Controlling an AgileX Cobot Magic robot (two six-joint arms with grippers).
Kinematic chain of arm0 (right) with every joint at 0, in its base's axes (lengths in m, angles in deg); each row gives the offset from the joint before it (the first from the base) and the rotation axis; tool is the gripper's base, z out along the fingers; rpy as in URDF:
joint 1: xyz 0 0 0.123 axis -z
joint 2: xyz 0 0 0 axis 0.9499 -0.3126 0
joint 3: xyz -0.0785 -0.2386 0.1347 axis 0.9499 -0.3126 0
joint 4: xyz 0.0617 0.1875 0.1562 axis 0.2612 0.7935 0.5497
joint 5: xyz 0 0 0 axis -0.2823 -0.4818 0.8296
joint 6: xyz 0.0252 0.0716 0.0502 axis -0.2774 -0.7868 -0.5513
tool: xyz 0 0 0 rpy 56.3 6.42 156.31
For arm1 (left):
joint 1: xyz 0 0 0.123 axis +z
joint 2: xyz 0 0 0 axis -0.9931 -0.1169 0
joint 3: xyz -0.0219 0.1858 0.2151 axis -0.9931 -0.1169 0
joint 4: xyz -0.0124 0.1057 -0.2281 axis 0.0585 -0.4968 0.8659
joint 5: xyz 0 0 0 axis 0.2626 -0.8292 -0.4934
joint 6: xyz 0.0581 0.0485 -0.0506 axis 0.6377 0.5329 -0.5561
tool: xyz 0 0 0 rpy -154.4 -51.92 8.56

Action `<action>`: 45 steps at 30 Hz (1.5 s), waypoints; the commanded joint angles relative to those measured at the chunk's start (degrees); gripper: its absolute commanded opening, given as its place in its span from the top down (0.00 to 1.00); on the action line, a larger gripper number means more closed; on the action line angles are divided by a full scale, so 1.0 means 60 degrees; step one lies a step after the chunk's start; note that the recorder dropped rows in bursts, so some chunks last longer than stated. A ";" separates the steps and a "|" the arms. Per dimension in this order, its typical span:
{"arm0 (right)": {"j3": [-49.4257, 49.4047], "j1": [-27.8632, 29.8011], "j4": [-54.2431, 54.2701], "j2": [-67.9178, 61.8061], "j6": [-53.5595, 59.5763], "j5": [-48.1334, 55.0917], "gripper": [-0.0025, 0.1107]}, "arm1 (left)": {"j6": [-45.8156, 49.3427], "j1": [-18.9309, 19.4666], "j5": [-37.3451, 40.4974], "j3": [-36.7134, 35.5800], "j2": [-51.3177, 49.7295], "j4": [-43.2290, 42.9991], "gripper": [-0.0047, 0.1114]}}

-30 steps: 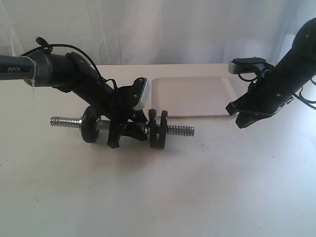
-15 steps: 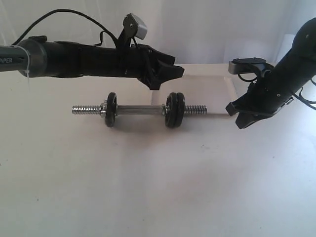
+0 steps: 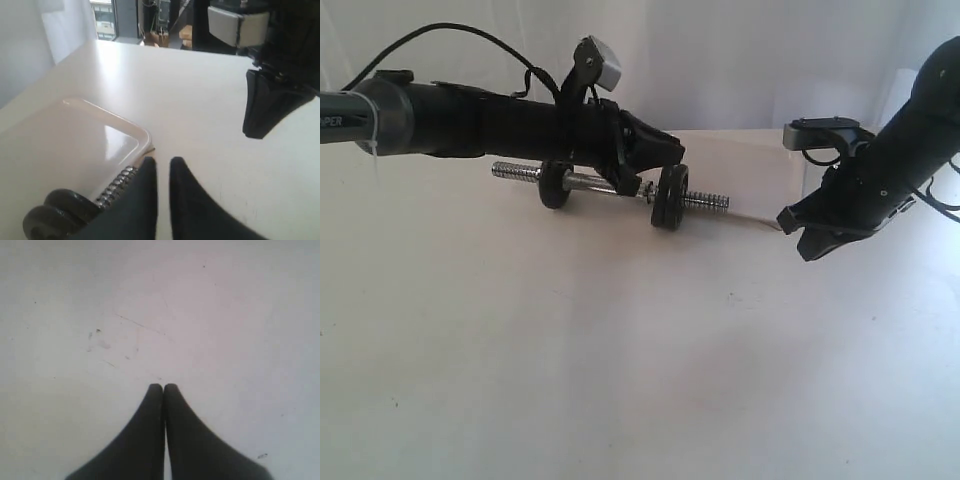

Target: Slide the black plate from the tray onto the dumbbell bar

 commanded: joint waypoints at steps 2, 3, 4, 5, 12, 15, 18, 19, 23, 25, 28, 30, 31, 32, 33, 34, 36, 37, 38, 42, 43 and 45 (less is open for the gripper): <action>-0.0025 0.0049 -0.0237 0.0084 -0.0561 0.0326 0.98 | -0.2631 -0.0025 -0.0122 -0.0038 0.1038 -0.2789 0.96; -0.0025 0.0049 -0.0417 0.0117 -0.0858 0.0498 0.98 | -0.3818 -0.0025 -0.0214 -0.0038 0.1291 -0.3895 0.96; -0.0032 0.0049 -0.0556 0.0148 -0.1053 0.0566 0.98 | -0.4329 -0.0025 -0.0210 -0.0038 0.1403 -0.4490 0.96; -0.0032 0.0049 -0.0717 0.0196 -0.1299 0.0616 0.98 | -0.4958 -0.0025 -0.0218 -0.0038 0.1528 -0.5041 0.96; -0.0478 0.0049 -0.1732 0.1390 -0.2517 0.1053 0.98 | -0.9605 0.0082 0.0404 -0.0038 0.2084 -0.9090 0.96; -0.1071 0.0049 -0.1934 0.2101 -0.2604 0.0961 0.98 | -1.0830 0.0429 0.1516 -0.0038 0.2225 -1.0025 0.96; -0.1802 0.0049 -0.2023 0.2815 -0.2622 0.0864 0.98 | -1.1684 0.0948 0.2397 -0.0218 0.2463 -1.0354 0.96; -0.2013 0.0049 -0.2068 0.3035 -0.2664 0.0818 0.98 | -1.1851 0.1148 0.2443 -0.0472 0.2644 -1.0434 0.96; -0.3024 0.0049 -0.2373 0.4187 -0.2952 0.0433 0.98 | -1.2260 0.1935 0.1963 -0.1997 0.3664 -1.0508 0.96; -0.3534 0.0049 -0.2503 0.4769 -0.3235 0.0077 0.98 | -1.2366 0.2346 0.1721 -0.2913 0.4260 -1.0508 0.96; -0.4326 0.0049 -0.2554 0.5533 -0.3432 -0.0470 0.98 | -1.2395 0.2884 0.1571 -0.4158 0.5044 -1.0508 0.96; -0.4779 0.0049 -0.2554 0.5997 -0.3432 -0.0826 0.98 | -1.2395 0.3222 0.1300 -0.5069 0.5632 -1.0508 0.96; -0.5038 0.0049 -0.2554 0.6269 -0.3454 -0.1029 0.98 | -1.2395 0.3360 0.1094 -0.5529 0.5952 -1.0508 0.96; -0.5254 0.0049 -0.2554 0.6550 -0.3497 -0.1215 0.98 | -1.2395 0.3456 0.0849 -0.5901 0.6203 -1.0508 0.96; -0.5524 0.0049 -0.2554 0.6832 -0.3547 -0.1465 0.98 | -1.2395 0.3565 0.0578 -0.6344 0.6533 -1.0508 0.96; -0.5776 0.0049 -0.2554 0.7124 -0.3571 -0.1708 0.98 | -1.2471 0.3619 0.0270 -0.6772 0.6865 -1.0489 0.96; -0.6223 0.0049 -0.2522 0.7667 -0.3649 -0.2098 0.98 | -1.2748 0.3689 -0.0376 -0.7504 0.7536 -1.0448 0.96; -0.6447 0.0049 -0.2513 0.7995 -0.3774 -0.2287 0.98 | -1.2845 0.3689 -0.0608 -0.7751 0.7800 -1.0448 0.96; -0.6621 0.0049 -0.2494 0.8271 -0.3829 -0.2451 0.98 | -1.2911 0.3689 -0.0834 -0.7991 0.8140 -1.0448 0.96; -0.6961 0.0049 -0.2494 0.9917 -0.3829 -0.3010 0.98 | -1.3202 0.3689 -0.1899 -0.8872 0.9573 -1.0397 0.96; -0.7070 0.0049 -0.2512 1.0362 -0.3829 -0.3229 0.98 | -1.3223 0.3689 -0.2114 -0.9021 0.9865 -1.0397 0.96; -0.7330 0.0049 -0.2525 1.1184 -0.3829 -0.3648 0.98 | -1.3247 0.3689 -0.2642 -0.9302 1.0567 -1.0415 0.96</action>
